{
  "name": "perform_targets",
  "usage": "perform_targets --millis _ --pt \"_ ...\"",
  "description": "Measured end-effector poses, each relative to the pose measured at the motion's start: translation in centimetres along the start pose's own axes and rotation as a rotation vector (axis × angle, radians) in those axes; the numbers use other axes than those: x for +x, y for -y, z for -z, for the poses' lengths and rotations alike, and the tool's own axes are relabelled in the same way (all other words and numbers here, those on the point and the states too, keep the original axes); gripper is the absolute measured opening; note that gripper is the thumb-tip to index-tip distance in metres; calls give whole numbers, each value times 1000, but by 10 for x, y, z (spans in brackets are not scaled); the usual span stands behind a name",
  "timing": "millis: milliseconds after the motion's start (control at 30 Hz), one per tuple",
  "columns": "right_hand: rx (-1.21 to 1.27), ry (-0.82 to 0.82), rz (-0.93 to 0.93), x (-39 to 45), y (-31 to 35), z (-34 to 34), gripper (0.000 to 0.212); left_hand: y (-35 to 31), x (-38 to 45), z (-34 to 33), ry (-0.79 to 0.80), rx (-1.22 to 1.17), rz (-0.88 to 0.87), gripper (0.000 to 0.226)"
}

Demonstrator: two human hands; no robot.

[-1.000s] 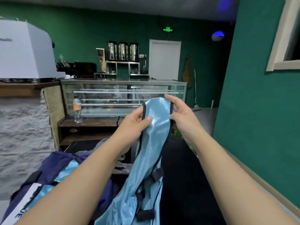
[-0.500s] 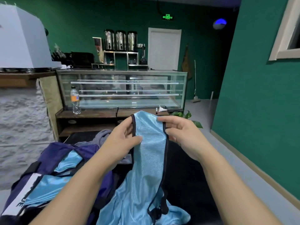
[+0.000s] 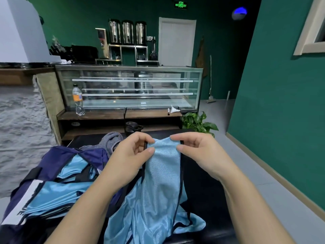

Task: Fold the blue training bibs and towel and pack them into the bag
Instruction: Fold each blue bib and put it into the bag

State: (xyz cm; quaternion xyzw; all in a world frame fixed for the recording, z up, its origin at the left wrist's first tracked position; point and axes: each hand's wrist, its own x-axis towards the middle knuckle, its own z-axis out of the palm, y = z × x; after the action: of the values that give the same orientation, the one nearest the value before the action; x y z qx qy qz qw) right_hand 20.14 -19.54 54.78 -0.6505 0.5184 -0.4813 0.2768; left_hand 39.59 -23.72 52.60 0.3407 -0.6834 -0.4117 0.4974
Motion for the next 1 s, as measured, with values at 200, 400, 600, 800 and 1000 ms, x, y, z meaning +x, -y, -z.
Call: perform_targets --millis 200,400,600,800,1000 --pt "-348 4 5 0 -2 -5 30 1 -2 4 -17 528 -148 18" --pt "-291 -123 43 3 -16 -13 20 16 0 1 -2 473 -189 15" --pt "88 -253 -116 2 -32 -32 16 42 1 -18 173 -126 59 8" --pt "68 -197 -230 -3 -45 -32 18 115 -11 -23 333 332 48 52" --pt "131 -142 -265 -5 -55 -29 19 139 -12 -50 671 899 -8 45"
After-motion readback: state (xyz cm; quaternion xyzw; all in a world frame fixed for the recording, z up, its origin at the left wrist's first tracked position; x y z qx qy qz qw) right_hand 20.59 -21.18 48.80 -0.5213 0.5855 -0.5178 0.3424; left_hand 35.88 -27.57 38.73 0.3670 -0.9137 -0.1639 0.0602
